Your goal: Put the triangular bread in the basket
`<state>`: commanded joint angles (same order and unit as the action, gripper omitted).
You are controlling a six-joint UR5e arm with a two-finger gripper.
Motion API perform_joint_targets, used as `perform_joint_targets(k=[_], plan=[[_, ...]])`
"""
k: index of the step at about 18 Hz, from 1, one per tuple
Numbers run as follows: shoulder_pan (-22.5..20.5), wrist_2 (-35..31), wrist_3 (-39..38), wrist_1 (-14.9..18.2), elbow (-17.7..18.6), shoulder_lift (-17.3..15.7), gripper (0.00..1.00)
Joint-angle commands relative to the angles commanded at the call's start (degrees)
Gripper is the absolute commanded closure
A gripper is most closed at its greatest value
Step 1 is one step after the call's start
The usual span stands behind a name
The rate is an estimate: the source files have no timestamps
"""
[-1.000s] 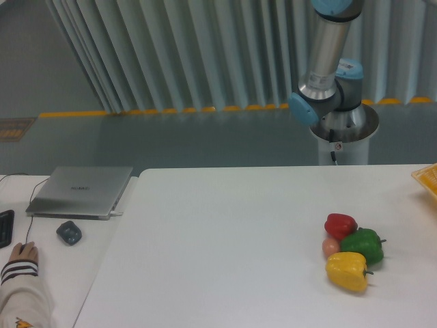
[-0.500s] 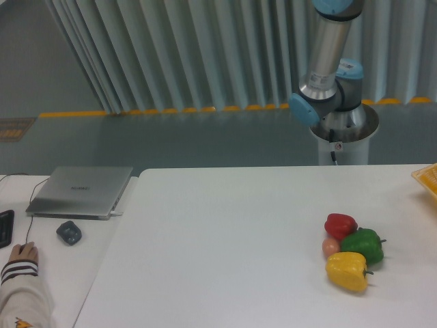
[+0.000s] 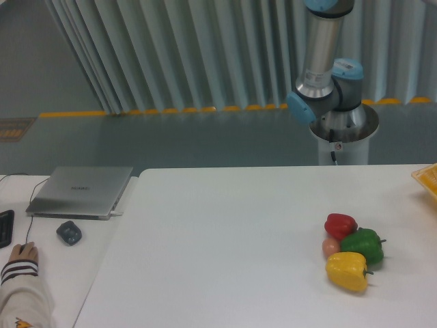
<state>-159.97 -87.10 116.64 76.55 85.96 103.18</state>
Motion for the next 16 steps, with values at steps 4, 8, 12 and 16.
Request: perform_joint_targets(k=[4, 8, 12, 16], plan=[[6.7, -8.0, -5.4, -0.2, -2.1, 1.7, 0.0], [11.2, -9.5, -7.3, -0.4, -3.5, 4.0, 0.0], [13.1, -6.7, -11.0, -0.7, -3.8, 5.5, 0.0], [13.0, -3.3, -10.5, -0.7, -3.7, 6.2, 0.0]])
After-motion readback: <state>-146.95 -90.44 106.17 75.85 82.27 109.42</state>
